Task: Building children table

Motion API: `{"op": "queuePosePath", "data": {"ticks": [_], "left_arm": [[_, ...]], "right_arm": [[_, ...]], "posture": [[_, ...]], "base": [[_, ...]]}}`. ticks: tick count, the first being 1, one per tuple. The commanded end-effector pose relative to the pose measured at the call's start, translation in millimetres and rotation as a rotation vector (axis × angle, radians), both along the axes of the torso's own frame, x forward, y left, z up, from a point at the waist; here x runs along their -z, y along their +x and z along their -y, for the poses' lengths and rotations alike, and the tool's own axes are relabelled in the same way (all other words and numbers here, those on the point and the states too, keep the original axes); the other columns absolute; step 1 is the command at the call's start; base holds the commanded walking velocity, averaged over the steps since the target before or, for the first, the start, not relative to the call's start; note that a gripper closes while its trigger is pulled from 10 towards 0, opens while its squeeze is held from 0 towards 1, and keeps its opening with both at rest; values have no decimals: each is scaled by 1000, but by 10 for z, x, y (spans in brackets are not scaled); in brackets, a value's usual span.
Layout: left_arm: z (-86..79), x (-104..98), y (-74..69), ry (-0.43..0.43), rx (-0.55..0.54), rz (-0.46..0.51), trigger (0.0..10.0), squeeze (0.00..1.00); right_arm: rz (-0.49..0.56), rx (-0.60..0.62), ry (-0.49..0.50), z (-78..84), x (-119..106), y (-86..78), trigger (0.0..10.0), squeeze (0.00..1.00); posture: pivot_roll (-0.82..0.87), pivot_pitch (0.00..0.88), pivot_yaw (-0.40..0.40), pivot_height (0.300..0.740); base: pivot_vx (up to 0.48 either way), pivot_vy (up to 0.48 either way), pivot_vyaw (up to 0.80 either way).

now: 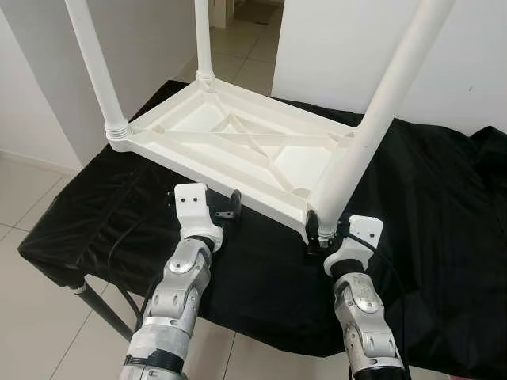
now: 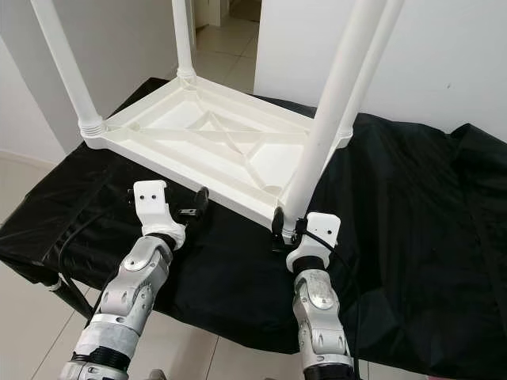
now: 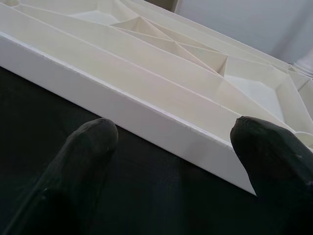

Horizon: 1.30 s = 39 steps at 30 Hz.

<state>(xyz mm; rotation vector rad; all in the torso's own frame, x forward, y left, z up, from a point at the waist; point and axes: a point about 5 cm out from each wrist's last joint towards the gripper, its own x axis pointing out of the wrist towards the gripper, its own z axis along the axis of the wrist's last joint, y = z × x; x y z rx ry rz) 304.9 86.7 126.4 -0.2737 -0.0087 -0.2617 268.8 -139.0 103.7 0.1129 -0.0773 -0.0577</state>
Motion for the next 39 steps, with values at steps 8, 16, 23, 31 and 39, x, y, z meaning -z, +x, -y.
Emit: {"op": "queuePosePath", "data": {"ticks": [8, 16, 23, 31, 39], "left_arm": [[143, 69, -77, 21, 70, -1, 10000, 0], [92, 91, -47, 46, 33, -26, 10000, 0], [86, 74, -44, 52, 51, -4, 10000, 0], [311, -72, -204, 167, 435, 143, 10000, 0], [348, -89, -400, 230, 724, 155, 10000, 0]], "right_arm": [[-38, 19, 39, -17, 87, -50, 10000, 0], [-29, 14, 18, -22, 77, -49, 10000, 0], [-13, -8, 3, -49, 65, -44, 10000, 0], [43, -118, -35, 91, -69, 44, 10000, 0], [64, -273, -114, 286, -159, 95, 10000, 0]], "posture": [[-106, 0, -10, 740], [-99, 0, -14, 740], [-92, 0, -15, 740], [-70, 0, -36, 740], [-72, 0, -37, 740]], "base": [[0, 0, 0], [0, 0, 0], [0, 0, 0], [0, 0, 0], [0, 0, 0]]}}
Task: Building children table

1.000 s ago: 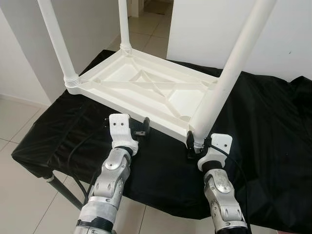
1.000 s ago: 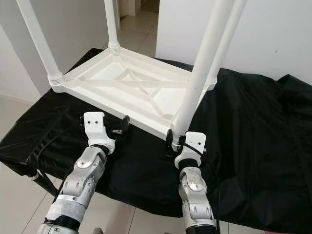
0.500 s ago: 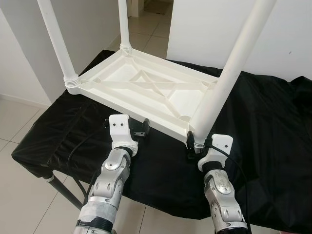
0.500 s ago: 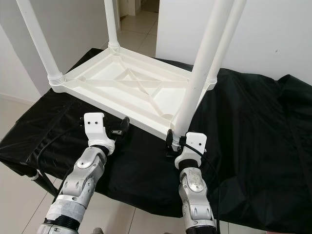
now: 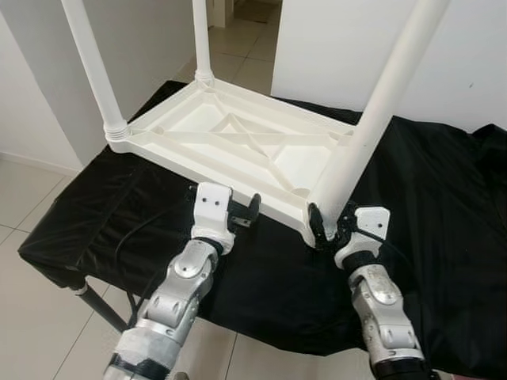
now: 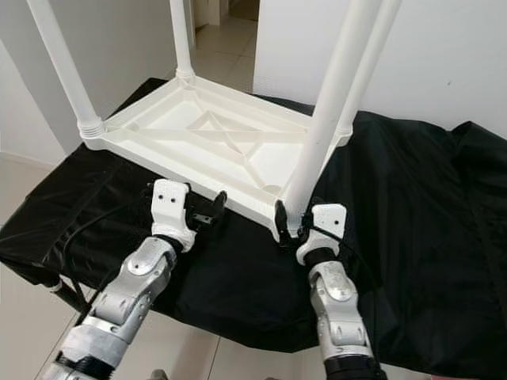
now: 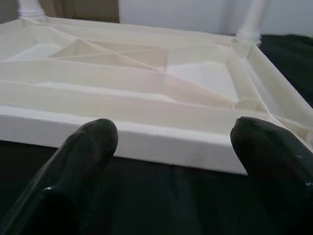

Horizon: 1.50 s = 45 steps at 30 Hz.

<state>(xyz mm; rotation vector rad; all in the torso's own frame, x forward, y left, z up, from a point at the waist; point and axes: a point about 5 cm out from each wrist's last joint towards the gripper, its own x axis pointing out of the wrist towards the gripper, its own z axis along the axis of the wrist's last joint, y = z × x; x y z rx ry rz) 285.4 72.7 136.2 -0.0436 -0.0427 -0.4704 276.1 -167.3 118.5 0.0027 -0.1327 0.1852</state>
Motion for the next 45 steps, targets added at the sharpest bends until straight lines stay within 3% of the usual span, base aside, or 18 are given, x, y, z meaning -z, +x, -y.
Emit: {"op": "queuePosePath", "data": {"ticks": [1, 8, 15, 17, 19, 20, 21, 31, 32, 35, 36, 40, 43, 45], "left_arm": [[208, 9, -204, 37, 526, 11, 10000, 0], [143, -9, -362, 99, 718, -43, 10000, 0], [112, -84, -398, 130, 795, -54, 10000, 0], [108, -106, -395, 145, 801, -52, 10000, 0], [108, -106, -395, 145, 801, -52, 10000, 0], [109, -110, -394, 148, 800, -52, 10000, 0], [109, -113, -396, 153, 795, -52, 10000, 0], [40, -117, -377, 159, 799, -57, 10000, 0], [30, -118, -374, 160, 795, -59, 10000, 0], [25, -118, -372, 161, 793, -61, 10000, 0], [24, -122, -360, 159, 787, -59, 10000, 0], [27, -127, -345, 157, 782, -57, 10000, 0], [46, -129, -332, 150, 782, -56, 10000, 0], [46, -129, -332, 150, 782, -56, 10000, 0]], "right_arm": [[-5, -38, 5, 3, -11, 23, 10000, 0], [-22, -248, -67, 99, -73, 57, 10000, 0], [-59, -396, -104, 140, -118, 149, 9765, 0], [-75, -444, -124, 160, -134, 217, 4471, 0], [-75, -444, -124, 160, -134, 217, 4471, 0], [-77, -451, -137, 173, -139, 244, 2863, 0], [-85, -458, -145, 187, -127, 261, 0, 0], [-131, -482, -144, 222, -44, 235, 0, 0], [-129, -475, -136, 215, -42, 225, 3059, 0], [-128, -470, -129, 211, -42, 218, 3059, 0], [-128, -451, -112, 186, -43, 203, 10000, 0], [-121, -394, -78, 139, -52, 178, 10000, 0], [-105, -283, -58, 91, -49, 151, 10000, 0], [-105, -283, -58, 91, -49, 151, 10000, 0]], "posture": [[-72, 0, -37, 740], [-71, 0, -33, 740], [-66, 0, -35, 740], [-64, 0, -36, 740], [-64, 0, -36, 740], [-60, 0, -42, 740], [-56, 0, -47, 740], [-44, 0, -63, 740], [-43, 0, -64, 740], [-43, 0, -64, 740], [-46, 0, -64, 740], [-50, 0, -62, 740], [-61, 0, -55, 740], [-61, 0, -55, 740]], "base": [[0, 0, 0], [0, 0, 0], [0, 0, 0], [0, 0, 0], [0, 0, 0], [0, 0, 0], [0, 0, 0], [0, 0, 0], [0, 0, 0], [0, 0, 0], [0, 0, 0], [0, 0, 0], [0, 0, 0], [0, 0, 0]]}}
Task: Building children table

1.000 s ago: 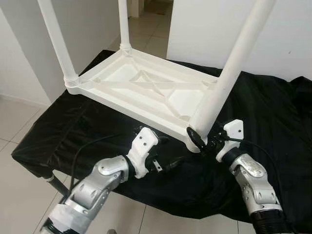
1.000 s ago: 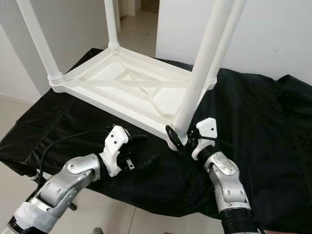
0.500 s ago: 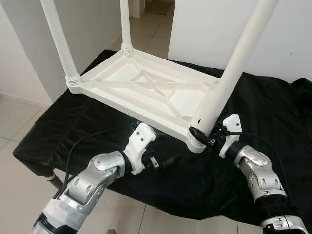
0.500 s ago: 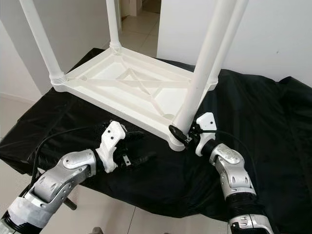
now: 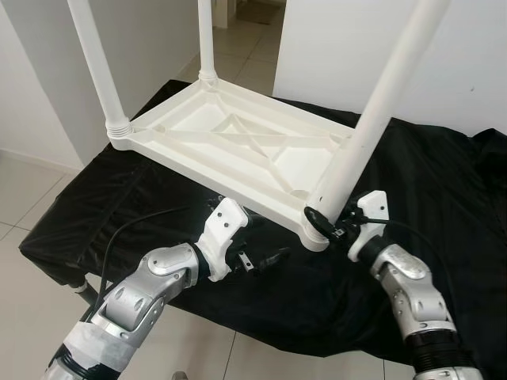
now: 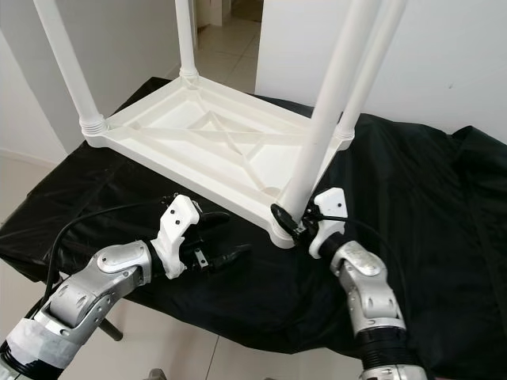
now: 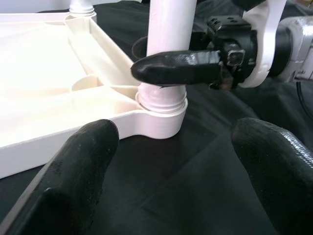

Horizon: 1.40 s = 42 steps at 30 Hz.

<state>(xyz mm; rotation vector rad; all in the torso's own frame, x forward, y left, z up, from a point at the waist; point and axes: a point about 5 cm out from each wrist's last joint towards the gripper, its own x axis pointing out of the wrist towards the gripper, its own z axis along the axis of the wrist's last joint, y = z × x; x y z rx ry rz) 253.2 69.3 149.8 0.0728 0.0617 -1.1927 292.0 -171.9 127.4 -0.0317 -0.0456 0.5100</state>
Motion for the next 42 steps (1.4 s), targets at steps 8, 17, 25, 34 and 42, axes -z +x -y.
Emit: {"op": "queuePosePath", "data": {"ticks": [8, 17, 25, 34, 42], "left_arm": [[41, -2, 20, 3, 66, -5, 10000, 0], [77, -21, 45, -7, 71, 0, 10000, 0], [85, -31, 55, -14, 70, 4, 10000, 0], [76, -41, 78, -16, 63, 9, 10000, 0], [89, -42, 67, -23, 62, 4, 10000, 0]], "right_arm": [[-30, 418, 115, -60, 104, -123, 10000, 0], [-80, 717, 152, -167, 214, -211, 10000, 0], [-68, 737, 158, -147, 170, -207, 10000, 0], [-30, 667, 142, -217, 130, -198, 10000, 1000], [9, 514, 143, -38, 68, -235, 10000, 773]], "posture": [[-79, 0, -41, 740], [-72, 0, -43, 740], [-71, 0, -39, 740], [-64, 0, -38, 740], [-66, 0, -32, 740]], "base": [[0, 0, 0], [0, 0, 0], [0, 0, 0], [0, 0, 0], [0, 0, 0]]}}
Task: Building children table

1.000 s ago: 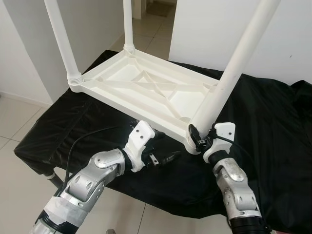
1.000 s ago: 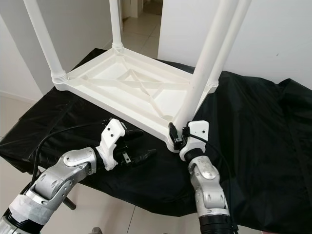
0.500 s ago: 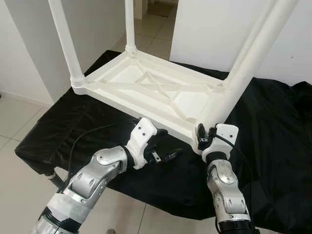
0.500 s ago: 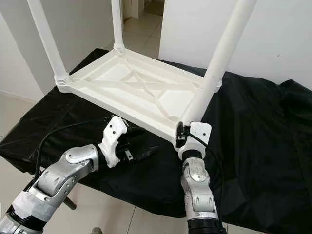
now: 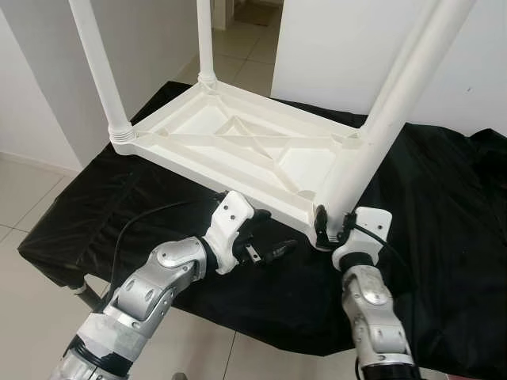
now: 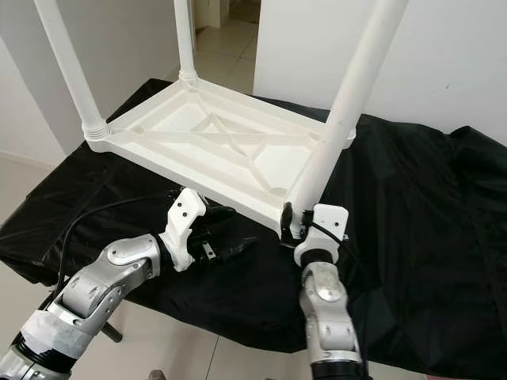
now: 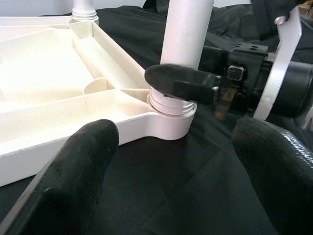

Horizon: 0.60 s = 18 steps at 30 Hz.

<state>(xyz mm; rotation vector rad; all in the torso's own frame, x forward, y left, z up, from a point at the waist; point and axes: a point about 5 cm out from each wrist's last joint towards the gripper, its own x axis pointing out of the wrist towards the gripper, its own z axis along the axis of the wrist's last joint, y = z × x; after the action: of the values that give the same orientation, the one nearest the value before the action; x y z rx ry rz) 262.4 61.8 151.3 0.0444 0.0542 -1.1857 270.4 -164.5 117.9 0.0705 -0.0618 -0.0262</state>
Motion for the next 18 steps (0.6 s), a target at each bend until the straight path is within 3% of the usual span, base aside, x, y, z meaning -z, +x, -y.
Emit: {"op": "queuePosePath", "data": {"ticks": [1, 7, 9, 12, 15, 18], "left_arm": [[23, -25, -31, 1, 73, 11, 10000, 0], [47, -15, -37, 4, 83, 11, 10000, 0], [60, -23, -27, 3, 86, 14, 10000, 0], [66, -28, -22, 2, 87, 15, 10000, 0], [89, -28, -25, 1, 91, 18, 10000, 0], [96, -26, -31, 1, 93, 19, 10000, 0]], "right_arm": [[25, -59, 15, 74, -38, -18, 10000, 0], [27, -185, -15, 208, -67, 23, 10000, 0], [30, -313, -55, 234, -91, 45, 10000, 0], [31, -370, -76, 246, -100, 56, 10000, 0], [6, -536, -124, 266, -91, 128, 10000, 0], [-5, -581, -143, 269, -86, 166, 10000, 0]], "posture": [[-68, 0, -29, 740], [-75, 0, -20, 740], [-76, 0, -16, 740], [-77, 0, -16, 740], [-75, 0, -12, 740], [-71, 0, -12, 740]], "base": [[0, 0, 0], [0, 0, 0], [0, 0, 0], [0, 0, 0], [0, 0, 0], [0, 0, 0]]}}
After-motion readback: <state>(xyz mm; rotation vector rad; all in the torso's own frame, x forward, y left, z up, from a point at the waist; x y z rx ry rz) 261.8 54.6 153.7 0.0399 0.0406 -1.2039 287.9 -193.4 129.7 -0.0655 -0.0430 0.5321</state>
